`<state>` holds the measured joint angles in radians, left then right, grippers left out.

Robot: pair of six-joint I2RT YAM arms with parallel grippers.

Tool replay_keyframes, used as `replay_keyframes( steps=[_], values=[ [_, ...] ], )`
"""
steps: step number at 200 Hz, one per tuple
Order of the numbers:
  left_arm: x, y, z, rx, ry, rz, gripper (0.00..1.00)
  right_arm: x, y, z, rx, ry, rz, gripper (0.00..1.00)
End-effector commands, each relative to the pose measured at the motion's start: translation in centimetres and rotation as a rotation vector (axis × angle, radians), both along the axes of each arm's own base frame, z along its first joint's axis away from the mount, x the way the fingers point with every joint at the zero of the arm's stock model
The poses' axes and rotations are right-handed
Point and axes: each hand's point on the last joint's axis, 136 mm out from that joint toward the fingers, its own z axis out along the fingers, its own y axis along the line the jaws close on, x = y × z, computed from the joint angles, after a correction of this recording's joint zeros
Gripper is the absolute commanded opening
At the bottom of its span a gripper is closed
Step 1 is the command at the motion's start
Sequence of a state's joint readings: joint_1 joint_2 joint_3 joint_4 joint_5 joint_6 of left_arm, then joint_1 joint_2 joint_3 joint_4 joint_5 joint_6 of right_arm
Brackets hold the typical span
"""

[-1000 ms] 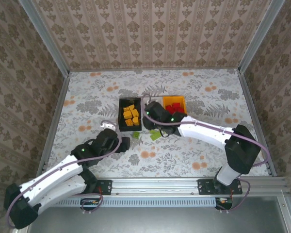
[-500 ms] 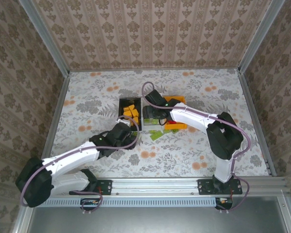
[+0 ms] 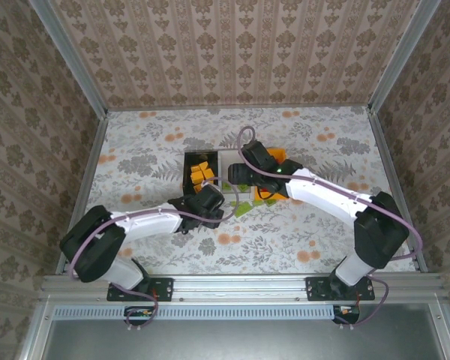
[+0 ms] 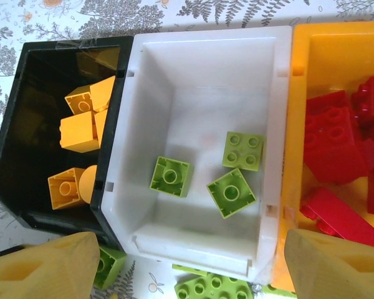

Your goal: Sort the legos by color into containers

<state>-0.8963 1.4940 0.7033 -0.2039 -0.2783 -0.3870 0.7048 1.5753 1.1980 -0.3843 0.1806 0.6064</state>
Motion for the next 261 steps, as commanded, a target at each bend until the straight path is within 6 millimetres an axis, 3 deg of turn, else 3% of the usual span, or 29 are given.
replay_keyframes(
  steps=[1, 46, 97, 118, 121, 136, 166, 184, 209, 232, 261],
  values=[
    [1.2, -0.9, 0.2, 0.008, -0.036, -0.003, 0.67, -0.1, -1.0, 1.7, 0.023, -0.053, -0.029, 0.80],
    [1.5, -1.6, -1.1, 0.015, -0.023, -0.011, 0.50, -0.7, -1.9, 3.6, 0.041, -0.097, -0.035, 0.80],
    [-0.4, -1.6, -0.6, 0.019, -0.028, -0.026, 0.32, -1.2, -3.0, 3.3, 0.043, -0.095, -0.059, 0.80],
    [-2.2, -2.0, 1.4, -0.005, -0.057, -0.047, 0.29, -1.4, -3.8, 2.0, 0.032, -0.072, -0.081, 0.80],
    [-2.4, -2.1, 1.7, -0.011, -0.060, -0.050, 0.29, -1.6, -4.0, 2.9, 0.049, -0.090, -0.083, 0.80],
    [-3.4, -2.5, 4.1, -0.059, -0.084, -0.065, 0.28, -2.0, -4.9, 2.2, 0.046, -0.083, -0.102, 0.80],
    [-3.4, -3.4, 9.3, -0.170, -0.136, -0.082, 0.29, -3.1, -6.7, 0.0, 0.036, -0.055, -0.139, 0.80],
    [-1.9, -4.7, 11.7, -0.231, -0.143, -0.093, 0.29, -4.0, -7.2, -1.4, 0.023, -0.026, -0.137, 0.80],
    [2.2, -6.8, 14.5, -0.327, -0.148, -0.081, 0.29, -5.0, -7.8, -3.2, 0.004, 0.009, -0.136, 0.80],
    [6.1, -8.6, 15.0, -0.363, -0.128, -0.075, 0.28, -6.0, -8.2, -4.5, 0.001, 0.039, -0.136, 0.80],
    [9.9, -10.8, 13.5, -0.353, -0.080, -0.069, 0.28, -7.3, -7.6, -5.9, 0.006, 0.069, -0.099, 0.80]
  ],
)
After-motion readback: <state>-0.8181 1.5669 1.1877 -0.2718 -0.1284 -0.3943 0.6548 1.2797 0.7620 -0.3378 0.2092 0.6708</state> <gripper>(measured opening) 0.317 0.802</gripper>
